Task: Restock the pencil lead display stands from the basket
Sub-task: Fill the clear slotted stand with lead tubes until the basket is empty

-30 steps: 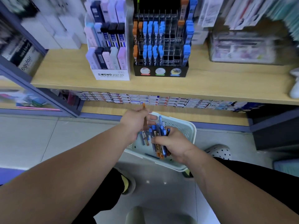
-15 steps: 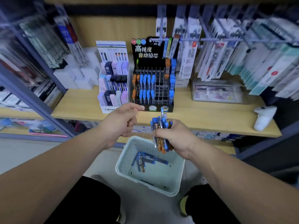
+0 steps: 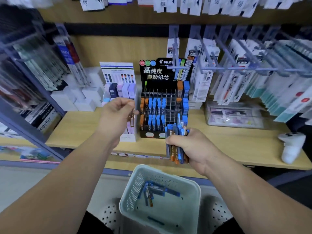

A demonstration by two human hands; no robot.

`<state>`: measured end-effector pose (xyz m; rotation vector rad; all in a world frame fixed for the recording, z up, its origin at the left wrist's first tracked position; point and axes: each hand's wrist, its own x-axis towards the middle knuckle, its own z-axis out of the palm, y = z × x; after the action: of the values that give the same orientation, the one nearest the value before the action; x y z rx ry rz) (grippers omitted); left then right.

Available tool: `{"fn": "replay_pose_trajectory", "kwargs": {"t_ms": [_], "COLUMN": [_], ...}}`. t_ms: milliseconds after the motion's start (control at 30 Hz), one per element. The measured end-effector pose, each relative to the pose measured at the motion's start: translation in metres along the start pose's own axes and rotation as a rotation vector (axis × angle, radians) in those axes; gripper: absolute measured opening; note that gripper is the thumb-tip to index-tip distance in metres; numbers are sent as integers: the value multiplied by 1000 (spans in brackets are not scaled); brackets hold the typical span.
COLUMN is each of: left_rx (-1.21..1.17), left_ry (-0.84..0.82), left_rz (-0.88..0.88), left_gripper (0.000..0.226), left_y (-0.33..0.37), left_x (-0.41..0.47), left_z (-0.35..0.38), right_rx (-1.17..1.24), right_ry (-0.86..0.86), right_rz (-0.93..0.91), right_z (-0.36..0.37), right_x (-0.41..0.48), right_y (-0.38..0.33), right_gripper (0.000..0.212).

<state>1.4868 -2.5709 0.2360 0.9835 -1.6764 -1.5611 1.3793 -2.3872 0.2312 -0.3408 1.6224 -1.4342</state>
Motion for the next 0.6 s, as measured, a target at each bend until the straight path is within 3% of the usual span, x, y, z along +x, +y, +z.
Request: {"fn": "replay_pose_trajectory", "kwargs": {"t_ms": [100,233,333,600], "left_rx": [80,76,120,-5], "left_ry": [70,15,-2,52], "left_rz": [55,110,163,209], "left_gripper": [5,8,10,11], "left_y": [2,5,2,5], "left_x": [31,51,56,68], "left_z": [-7,-10,-7,-8], "right_rx": [-5,-23,-14,-16], "right_ry": [-27,-23,-23,-8], "right_rz": [1,6,20,16], "right_z": [4,7,7,8], "right_x": [14,28,37,48], "right_y": [-7,-13,-14,-19], "right_gripper": [11,22,7,19]}}
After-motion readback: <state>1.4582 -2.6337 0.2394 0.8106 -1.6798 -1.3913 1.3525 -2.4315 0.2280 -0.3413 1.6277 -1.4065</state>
